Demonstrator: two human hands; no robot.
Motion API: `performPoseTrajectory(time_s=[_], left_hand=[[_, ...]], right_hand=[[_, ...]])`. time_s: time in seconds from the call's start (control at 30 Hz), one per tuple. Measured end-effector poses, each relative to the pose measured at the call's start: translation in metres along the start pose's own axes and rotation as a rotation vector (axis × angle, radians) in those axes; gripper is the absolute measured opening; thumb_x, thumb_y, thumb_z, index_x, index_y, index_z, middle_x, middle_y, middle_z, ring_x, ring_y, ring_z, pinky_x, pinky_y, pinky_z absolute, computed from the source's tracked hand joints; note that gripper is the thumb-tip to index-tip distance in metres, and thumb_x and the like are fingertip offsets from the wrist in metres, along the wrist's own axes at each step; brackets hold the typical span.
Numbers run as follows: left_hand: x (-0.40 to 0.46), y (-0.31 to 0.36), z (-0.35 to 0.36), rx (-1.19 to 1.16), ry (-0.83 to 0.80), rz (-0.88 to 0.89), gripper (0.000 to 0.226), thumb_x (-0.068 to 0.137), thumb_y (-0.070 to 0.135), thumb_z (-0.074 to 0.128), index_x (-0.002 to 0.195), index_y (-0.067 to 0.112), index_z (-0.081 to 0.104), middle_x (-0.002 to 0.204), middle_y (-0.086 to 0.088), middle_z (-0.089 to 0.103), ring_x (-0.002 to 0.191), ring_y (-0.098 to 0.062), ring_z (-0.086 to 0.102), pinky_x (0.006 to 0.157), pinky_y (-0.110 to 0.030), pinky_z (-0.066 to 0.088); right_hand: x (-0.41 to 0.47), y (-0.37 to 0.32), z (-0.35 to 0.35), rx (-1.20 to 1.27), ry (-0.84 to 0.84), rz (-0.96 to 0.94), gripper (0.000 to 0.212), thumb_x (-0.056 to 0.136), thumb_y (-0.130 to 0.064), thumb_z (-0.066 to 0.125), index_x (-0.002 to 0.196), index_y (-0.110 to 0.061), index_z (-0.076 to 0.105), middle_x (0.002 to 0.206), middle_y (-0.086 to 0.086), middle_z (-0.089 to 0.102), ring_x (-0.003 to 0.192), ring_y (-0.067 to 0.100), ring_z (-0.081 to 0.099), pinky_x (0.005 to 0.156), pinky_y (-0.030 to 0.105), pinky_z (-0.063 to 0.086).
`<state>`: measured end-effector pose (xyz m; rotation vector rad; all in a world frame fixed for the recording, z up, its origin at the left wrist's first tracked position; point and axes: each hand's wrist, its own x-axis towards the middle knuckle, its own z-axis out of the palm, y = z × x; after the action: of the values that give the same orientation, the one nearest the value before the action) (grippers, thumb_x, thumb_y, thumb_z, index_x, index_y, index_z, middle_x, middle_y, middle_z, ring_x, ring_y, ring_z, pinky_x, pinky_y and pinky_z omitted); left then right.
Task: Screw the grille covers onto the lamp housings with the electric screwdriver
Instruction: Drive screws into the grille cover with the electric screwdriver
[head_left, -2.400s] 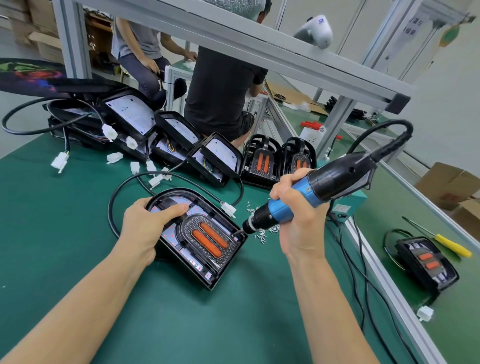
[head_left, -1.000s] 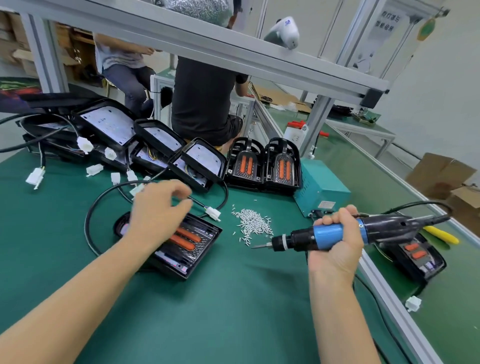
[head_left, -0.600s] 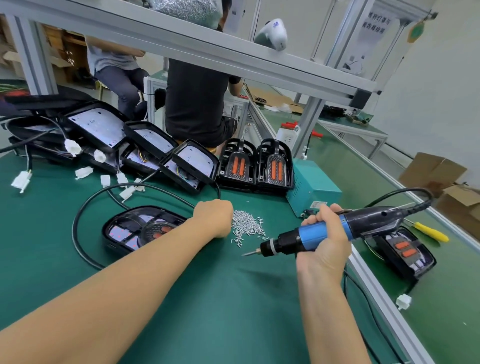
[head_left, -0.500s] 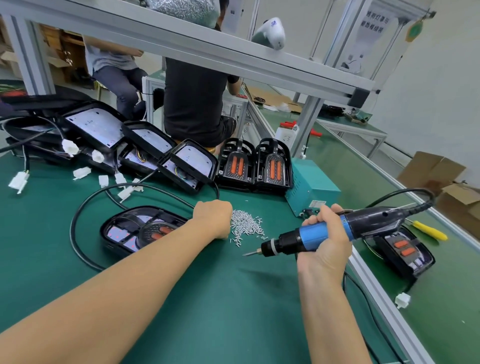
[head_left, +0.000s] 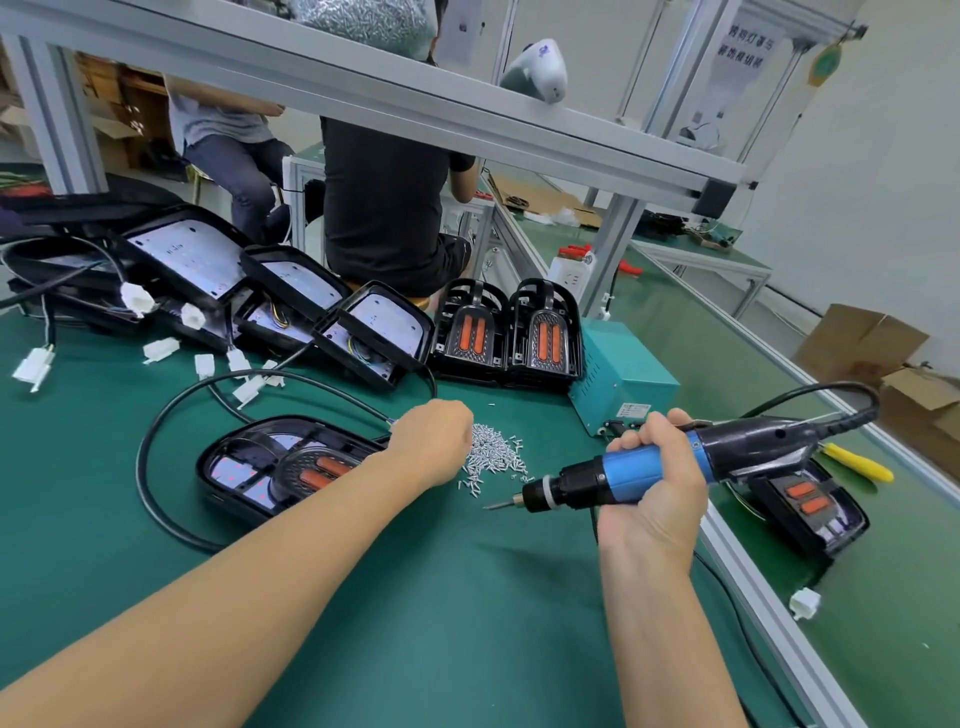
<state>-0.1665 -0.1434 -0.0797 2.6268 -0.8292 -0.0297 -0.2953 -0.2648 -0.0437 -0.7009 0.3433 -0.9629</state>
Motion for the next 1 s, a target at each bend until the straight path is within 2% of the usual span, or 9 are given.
performPoseTrajectory(time_s=[0.1, 0.2, 0.3, 0.4, 0.5, 0.6, 0.67, 0.87, 1.0], left_hand=[[-0.012, -0.006, -0.023, -0.435, 0.045, 0.041, 0.013, 0.083, 0.010, 0.064, 0.075, 0.019, 0.068, 0.071, 0.008, 0.064, 0.071, -0.010, 0.058, 0.068, -0.023, 0.046], [-0.041, -0.016, -0.041, -0.832, 0.012, 0.054, 0.014, 0.080, 0.007, 0.072, 0.072, 0.019, 0.072, 0.068, 0.003, 0.067, 0.062, -0.005, 0.056, 0.064, -0.015, 0.044], [-0.070, -0.027, -0.047, -1.084, 0.004, 0.009, 0.017, 0.078, -0.004, 0.071, 0.075, 0.013, 0.073, 0.069, 0.003, 0.071, 0.060, -0.001, 0.059, 0.058, -0.008, 0.044], [-0.090, -0.035, -0.050, -1.240, 0.028, -0.078, 0.017, 0.075, -0.006, 0.071, 0.078, 0.010, 0.074, 0.075, -0.001, 0.074, 0.059, 0.000, 0.062, 0.052, -0.007, 0.043], [-0.104, -0.041, -0.053, -1.398, 0.055, -0.114, 0.011, 0.064, 0.006, 0.074, 0.072, 0.013, 0.077, 0.073, -0.005, 0.073, 0.057, -0.007, 0.063, 0.053, -0.013, 0.047], [-0.113, -0.046, -0.056, -1.448, 0.094, -0.118, 0.017, 0.055, 0.018, 0.075, 0.072, 0.016, 0.078, 0.071, -0.008, 0.071, 0.058, -0.013, 0.059, 0.057, -0.020, 0.049], [-0.116, -0.050, -0.057, -1.459, 0.120, -0.117, 0.019, 0.053, 0.021, 0.076, 0.070, 0.014, 0.077, 0.067, -0.009, 0.069, 0.058, -0.013, 0.059, 0.057, -0.020, 0.051], [-0.121, -0.059, -0.056, -1.608, 0.144, -0.134, 0.015, 0.062, 0.001, 0.067, 0.069, 0.009, 0.077, 0.070, -0.011, 0.072, 0.055, -0.012, 0.064, 0.056, -0.018, 0.053], [-0.123, -0.060, -0.056, -1.634, 0.167, -0.139, 0.016, 0.063, -0.001, 0.065, 0.069, 0.009, 0.077, 0.069, -0.012, 0.072, 0.054, -0.013, 0.064, 0.056, -0.018, 0.053]], right_hand=[[0.000, -0.007, 0.002, 0.052, -0.028, 0.001, 0.023, 0.085, 0.002, 0.059, 0.083, -0.021, 0.058, 0.073, -0.005, 0.051, 0.053, 0.009, 0.050, 0.057, 0.021, 0.047], [-0.003, -0.014, 0.007, 0.128, -0.065, 0.025, 0.022, 0.085, 0.001, 0.058, 0.083, -0.021, 0.058, 0.063, -0.007, 0.052, 0.053, 0.008, 0.051, 0.059, 0.020, 0.048], [-0.008, -0.017, 0.017, 0.198, -0.103, 0.043, 0.021, 0.085, 0.000, 0.058, 0.084, -0.021, 0.057, 0.061, -0.007, 0.052, 0.053, 0.008, 0.051, 0.061, 0.021, 0.048], [-0.016, -0.017, 0.029, 0.247, -0.145, 0.059, 0.019, 0.083, -0.001, 0.058, 0.083, -0.020, 0.057, 0.061, -0.007, 0.052, 0.053, 0.009, 0.052, 0.062, 0.021, 0.048], [-0.026, -0.016, 0.043, 0.286, -0.200, 0.085, 0.017, 0.079, -0.003, 0.061, 0.083, -0.020, 0.057, 0.061, -0.007, 0.052, 0.052, 0.009, 0.052, 0.062, 0.021, 0.047], [-0.035, -0.014, 0.056, 0.317, -0.241, 0.106, 0.021, 0.070, -0.007, 0.065, 0.084, -0.020, 0.057, 0.060, -0.007, 0.051, 0.051, 0.008, 0.052, 0.060, 0.019, 0.047], [-0.040, -0.012, 0.065, 0.322, -0.261, 0.108, 0.023, 0.066, -0.010, 0.065, 0.084, -0.020, 0.056, 0.060, -0.007, 0.051, 0.051, 0.008, 0.052, 0.060, 0.019, 0.047], [-0.049, -0.002, 0.081, 0.318, -0.290, 0.124, 0.023, 0.063, -0.010, 0.064, 0.081, -0.021, 0.056, 0.060, -0.007, 0.050, 0.050, 0.007, 0.051, 0.061, 0.019, 0.047], [-0.052, 0.003, 0.085, 0.303, -0.312, 0.128, 0.021, 0.064, -0.009, 0.064, 0.080, -0.021, 0.056, 0.060, -0.007, 0.051, 0.050, 0.007, 0.051, 0.059, 0.019, 0.048]])
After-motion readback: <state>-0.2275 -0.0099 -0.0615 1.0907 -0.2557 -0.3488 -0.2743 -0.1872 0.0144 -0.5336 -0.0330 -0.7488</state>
